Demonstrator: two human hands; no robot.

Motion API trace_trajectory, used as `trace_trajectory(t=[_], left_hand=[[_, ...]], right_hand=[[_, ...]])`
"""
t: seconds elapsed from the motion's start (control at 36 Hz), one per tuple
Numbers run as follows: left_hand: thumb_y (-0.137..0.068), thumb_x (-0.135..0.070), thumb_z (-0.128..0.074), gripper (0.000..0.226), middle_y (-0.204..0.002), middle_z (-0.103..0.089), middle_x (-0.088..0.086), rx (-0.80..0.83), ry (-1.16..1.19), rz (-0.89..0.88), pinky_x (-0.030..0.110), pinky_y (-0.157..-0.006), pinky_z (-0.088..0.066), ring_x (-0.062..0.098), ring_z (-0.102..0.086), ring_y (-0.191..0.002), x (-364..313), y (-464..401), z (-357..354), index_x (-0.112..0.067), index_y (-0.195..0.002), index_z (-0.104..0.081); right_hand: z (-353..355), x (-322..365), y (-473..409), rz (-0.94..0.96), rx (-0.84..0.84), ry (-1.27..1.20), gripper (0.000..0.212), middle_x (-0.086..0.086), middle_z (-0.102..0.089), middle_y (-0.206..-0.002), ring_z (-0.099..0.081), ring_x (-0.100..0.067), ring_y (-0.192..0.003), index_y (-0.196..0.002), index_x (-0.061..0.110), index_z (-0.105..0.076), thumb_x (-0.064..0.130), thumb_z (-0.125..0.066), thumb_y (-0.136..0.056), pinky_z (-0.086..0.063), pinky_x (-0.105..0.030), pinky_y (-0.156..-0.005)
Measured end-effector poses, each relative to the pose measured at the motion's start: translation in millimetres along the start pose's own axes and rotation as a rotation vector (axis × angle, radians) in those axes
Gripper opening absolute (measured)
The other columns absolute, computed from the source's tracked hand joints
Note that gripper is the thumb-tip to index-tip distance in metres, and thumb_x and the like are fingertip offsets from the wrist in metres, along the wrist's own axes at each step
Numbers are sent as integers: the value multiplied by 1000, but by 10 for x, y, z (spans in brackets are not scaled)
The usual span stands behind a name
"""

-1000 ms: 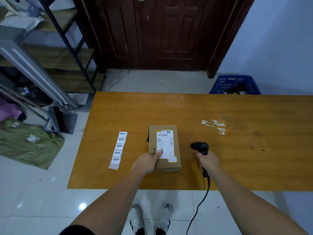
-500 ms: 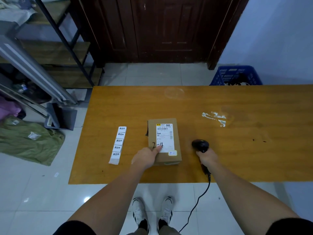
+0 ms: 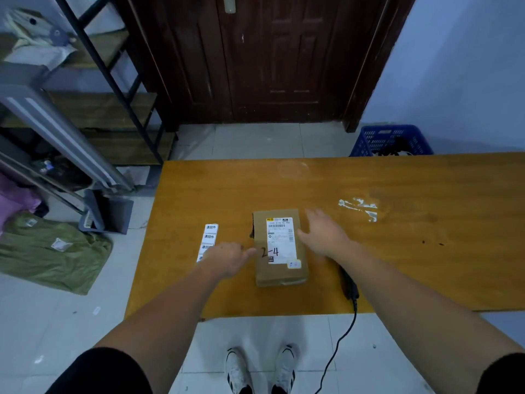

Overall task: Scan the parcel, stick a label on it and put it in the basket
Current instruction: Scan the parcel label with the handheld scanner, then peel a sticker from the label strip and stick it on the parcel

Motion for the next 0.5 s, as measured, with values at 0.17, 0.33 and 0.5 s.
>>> trace_trajectory(t=[0.17,0.33,0.5], left_hand=[[-98,-70,-37,73,-153,-50,10,110,-28,-34,49,-109,-44,31,-49,-136,323,105,135,-21,-151,-43],[-101,-64,-36,67,-154,-48,10,81,-115,-74,49,-107,-44,31,-50,-135,647,205,89,-18,-149,-48],[-101,-61,-39,63,-147,-55,7,45,-129,-54,45,-103,-47,29,-54,-128,1038,202,-83,-17,-146,-50]], right_hand=[[-199,944,58,321,194,119,56,-13,-55,-140,-53,-37,-132,-139,6,-51,45,-48,-99,-47,-44,-93],[-657,1498,93,436,290,213,67,-15,-51,-150,-53,-36,-134,-148,7,-47,53,-50,-100,-49,-47,-106],[-976,1680,46,405,381,212,63,-14,-55,-139,-55,-35,-128,-146,9,-48,52,-49,-101,-49,-46,-100]])
Point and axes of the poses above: each hand's wrist, its own y-axis away from the middle knuckle, its own z-axis out of the back of the hand, x = y × z, the point moved 2 cm from there along -y, towards the middle knuckle
